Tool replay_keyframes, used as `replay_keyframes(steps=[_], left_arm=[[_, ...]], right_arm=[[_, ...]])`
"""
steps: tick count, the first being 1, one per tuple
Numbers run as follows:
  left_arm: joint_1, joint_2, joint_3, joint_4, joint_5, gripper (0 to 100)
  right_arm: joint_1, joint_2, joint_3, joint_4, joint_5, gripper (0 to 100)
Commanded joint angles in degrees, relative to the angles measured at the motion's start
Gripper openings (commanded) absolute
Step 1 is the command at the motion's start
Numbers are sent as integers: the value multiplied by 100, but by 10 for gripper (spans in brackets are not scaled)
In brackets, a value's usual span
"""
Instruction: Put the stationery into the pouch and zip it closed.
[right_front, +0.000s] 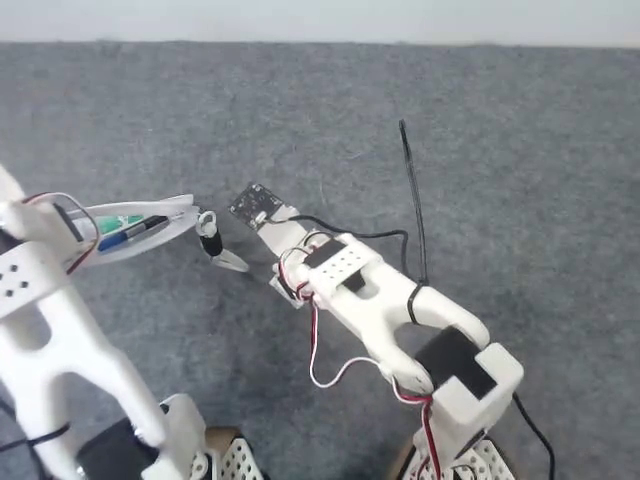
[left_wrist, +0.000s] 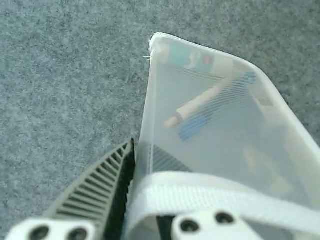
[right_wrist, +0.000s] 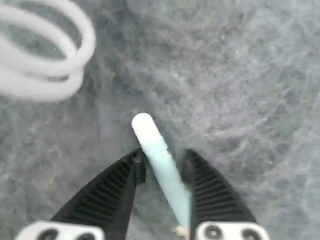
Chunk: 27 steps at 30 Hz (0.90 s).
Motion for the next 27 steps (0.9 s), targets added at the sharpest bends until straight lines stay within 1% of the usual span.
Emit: replay_keyframes(steps=[1, 8, 16, 21, 27], left_arm=[[-79, -79, -251, -141, 79, 9], [-79, -79, -224, -149, 79, 9], [-44, -79, -224, -149, 79, 9], [-35, -79, -224, -149, 88, 9], [-18, -79, -224, -149, 114, 9]], right_arm=[[4, -40, -255, 92, 70, 12], [4, -453, 44, 145, 53, 6], [-22, -2044, 1020, 84, -26, 6], [-22, -3002, 1257, 127, -730, 6], [-180, -3987, 1705, 84, -923, 6]])
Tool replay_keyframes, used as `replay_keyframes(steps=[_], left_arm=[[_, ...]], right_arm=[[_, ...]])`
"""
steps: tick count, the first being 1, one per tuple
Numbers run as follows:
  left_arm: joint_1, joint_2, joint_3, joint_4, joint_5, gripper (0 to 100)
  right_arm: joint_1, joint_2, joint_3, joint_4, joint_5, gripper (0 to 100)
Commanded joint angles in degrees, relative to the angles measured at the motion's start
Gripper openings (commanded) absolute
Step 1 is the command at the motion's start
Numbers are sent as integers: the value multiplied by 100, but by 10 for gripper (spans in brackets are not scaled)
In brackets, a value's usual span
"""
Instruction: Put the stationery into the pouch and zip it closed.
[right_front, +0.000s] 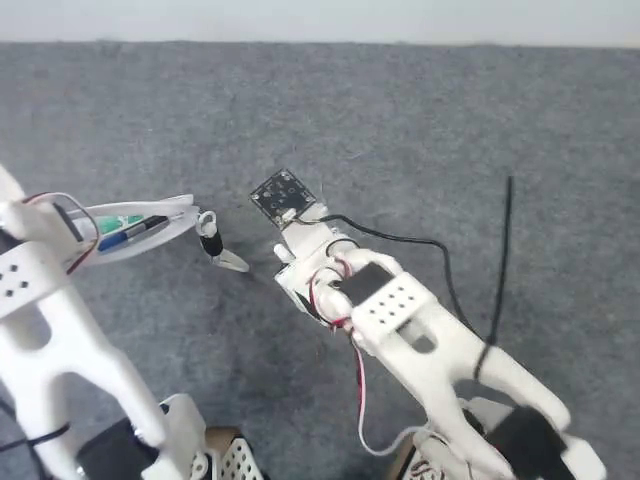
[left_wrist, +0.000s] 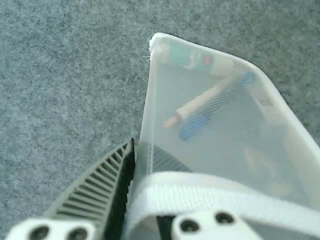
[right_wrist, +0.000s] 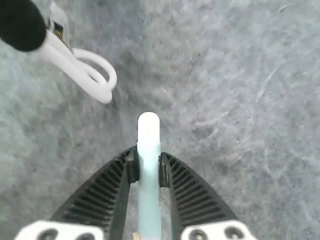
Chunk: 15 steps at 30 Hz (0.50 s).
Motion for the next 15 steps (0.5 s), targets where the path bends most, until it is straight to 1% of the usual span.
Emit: replay_keyframes(steps=[1, 4, 7, 9, 12, 15], left_arm=[[53, -79, -224, -149, 105, 9], [281, -79, -154, -149, 105, 9], [527, -79, -101, -149, 105, 9], [659, -79, -101, -141, 105, 9], [853, -79, -101, -114, 105, 9], [1002, -79, -101, -114, 105, 9]], right_arm=[[-180, -989, 193, -13, -132, 6], [-321, -1508, 404, -13, -211, 6], [-321, -2088, 475, -4, -642, 6], [-312, -2448, 510, 40, -765, 6], [-321, -2993, 782, -22, -774, 6], [-391, -3556, 1099, -312, -747, 6]])
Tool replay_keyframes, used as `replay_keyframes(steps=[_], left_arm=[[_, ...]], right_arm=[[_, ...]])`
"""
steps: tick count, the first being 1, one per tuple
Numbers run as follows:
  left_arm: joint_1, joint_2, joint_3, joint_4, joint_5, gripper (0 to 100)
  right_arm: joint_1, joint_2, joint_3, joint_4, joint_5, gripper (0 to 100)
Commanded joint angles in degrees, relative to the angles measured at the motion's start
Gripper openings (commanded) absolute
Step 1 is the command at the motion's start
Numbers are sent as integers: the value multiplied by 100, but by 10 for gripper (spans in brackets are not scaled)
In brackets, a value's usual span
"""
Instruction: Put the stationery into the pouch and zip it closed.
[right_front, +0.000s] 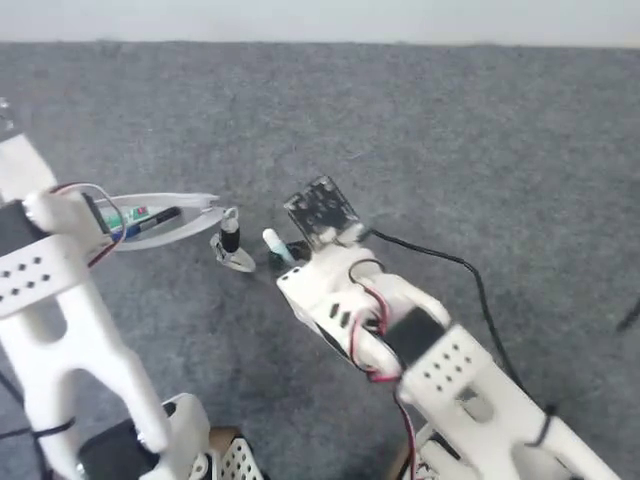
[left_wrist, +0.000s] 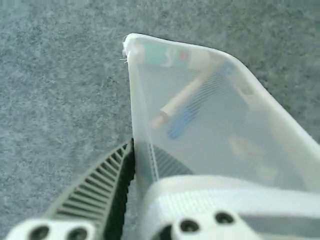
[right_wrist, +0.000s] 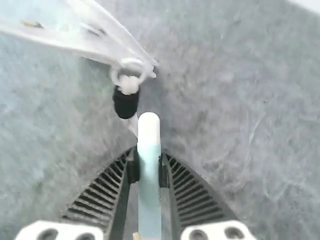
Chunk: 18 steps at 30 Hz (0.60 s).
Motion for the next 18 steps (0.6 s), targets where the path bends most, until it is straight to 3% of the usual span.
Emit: replay_keyframes(steps=[1, 18], left_arm=[[273, -79, -92, -114, 97, 9], [378, -79, -84, -105, 97, 9]], right_arm=[[-110, -1033, 290, -409, -35, 6], [-154, -2888, 923, -1754, -18, 6]])
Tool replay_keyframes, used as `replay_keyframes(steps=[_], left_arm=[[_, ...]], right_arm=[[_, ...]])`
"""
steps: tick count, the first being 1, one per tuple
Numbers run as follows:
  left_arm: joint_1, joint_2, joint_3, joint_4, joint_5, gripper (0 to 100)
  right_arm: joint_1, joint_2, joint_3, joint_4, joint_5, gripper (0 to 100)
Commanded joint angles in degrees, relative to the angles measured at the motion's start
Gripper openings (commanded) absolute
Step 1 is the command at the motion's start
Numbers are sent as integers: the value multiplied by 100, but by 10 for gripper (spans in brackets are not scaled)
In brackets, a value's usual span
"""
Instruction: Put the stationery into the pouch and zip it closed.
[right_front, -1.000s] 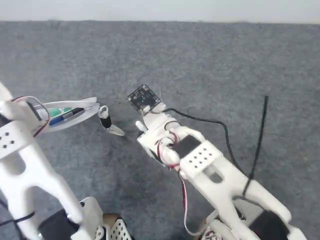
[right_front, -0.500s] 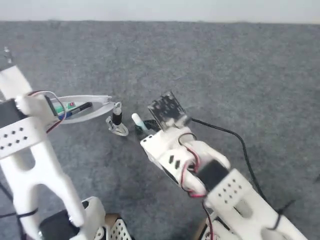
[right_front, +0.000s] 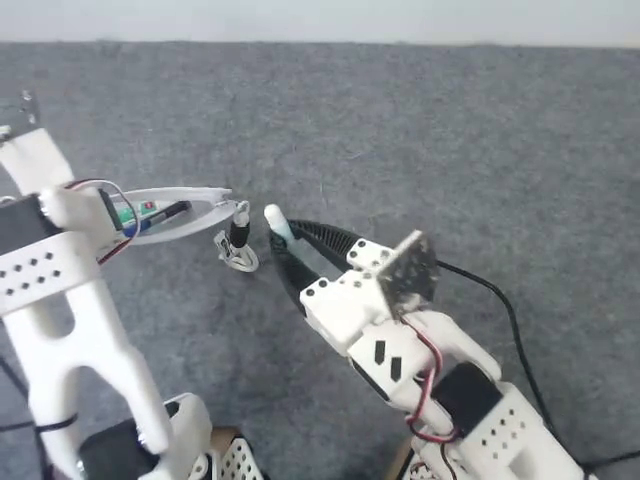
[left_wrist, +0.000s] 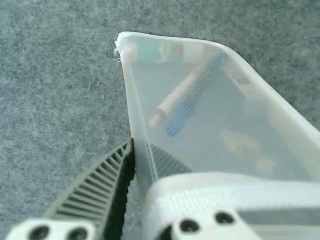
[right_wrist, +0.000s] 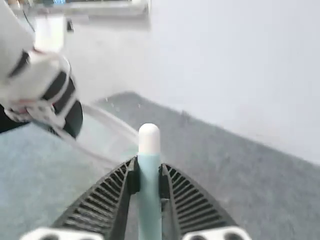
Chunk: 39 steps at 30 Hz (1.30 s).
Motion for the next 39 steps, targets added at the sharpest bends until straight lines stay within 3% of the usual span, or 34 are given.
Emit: replay_keyframes(steps=[1, 6, 21, 30, 39], left_arm=[[79, -79, -84, -105, 97, 9], [97, -79, 31, -141, 97, 9], [149, -79, 57, -123, 97, 9], [141, -79, 66, -114, 97, 9], [141, -79, 154, -185, 97, 9]], right_arm=[[-136, -215, -62, -637, -18, 6], [-514, -207, -62, -1393, 26, 6], [-2229, 215, -62, -3495, 1864, 6], [-2246, 1727, -79, -5587, 2110, 6], [-1587, 3002, -97, -7767, 2127, 6]])
